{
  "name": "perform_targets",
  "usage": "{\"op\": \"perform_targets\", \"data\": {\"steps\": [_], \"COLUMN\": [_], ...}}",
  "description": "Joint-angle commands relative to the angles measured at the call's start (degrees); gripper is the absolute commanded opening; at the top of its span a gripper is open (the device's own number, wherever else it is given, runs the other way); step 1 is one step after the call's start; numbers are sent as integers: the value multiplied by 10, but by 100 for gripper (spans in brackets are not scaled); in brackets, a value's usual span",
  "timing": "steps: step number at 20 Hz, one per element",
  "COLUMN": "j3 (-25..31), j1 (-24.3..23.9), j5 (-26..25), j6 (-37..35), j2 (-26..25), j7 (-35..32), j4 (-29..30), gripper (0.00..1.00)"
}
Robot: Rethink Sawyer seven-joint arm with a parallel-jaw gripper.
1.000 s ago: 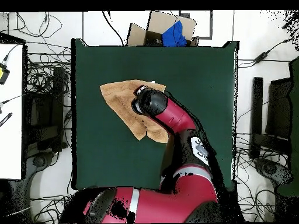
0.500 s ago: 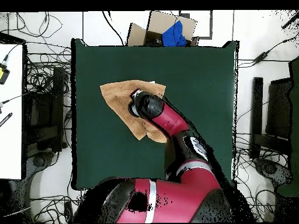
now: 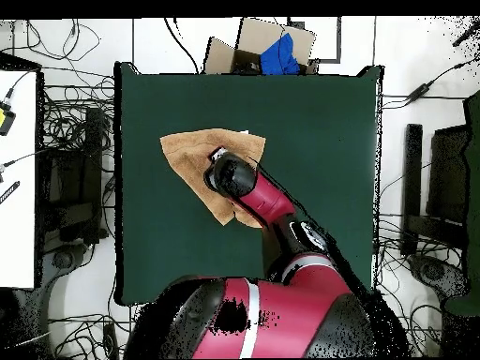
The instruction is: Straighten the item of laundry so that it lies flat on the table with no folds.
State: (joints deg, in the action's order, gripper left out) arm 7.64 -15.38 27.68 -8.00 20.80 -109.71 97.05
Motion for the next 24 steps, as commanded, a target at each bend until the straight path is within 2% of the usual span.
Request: {"op": "perform_targets", "data": {"steps": [1,4,13,24], "j3": [89,115,163,178], "j1": [-31,-45,-43,-27], "j5": [12,14,29,44], "j6": [60,66,124,176], "j2": [-64,-68,-81,-82], "j7": [-154,-162,-217,-277], "j4": [73,90,113,124], "gripper": [100,100,100,100]}}
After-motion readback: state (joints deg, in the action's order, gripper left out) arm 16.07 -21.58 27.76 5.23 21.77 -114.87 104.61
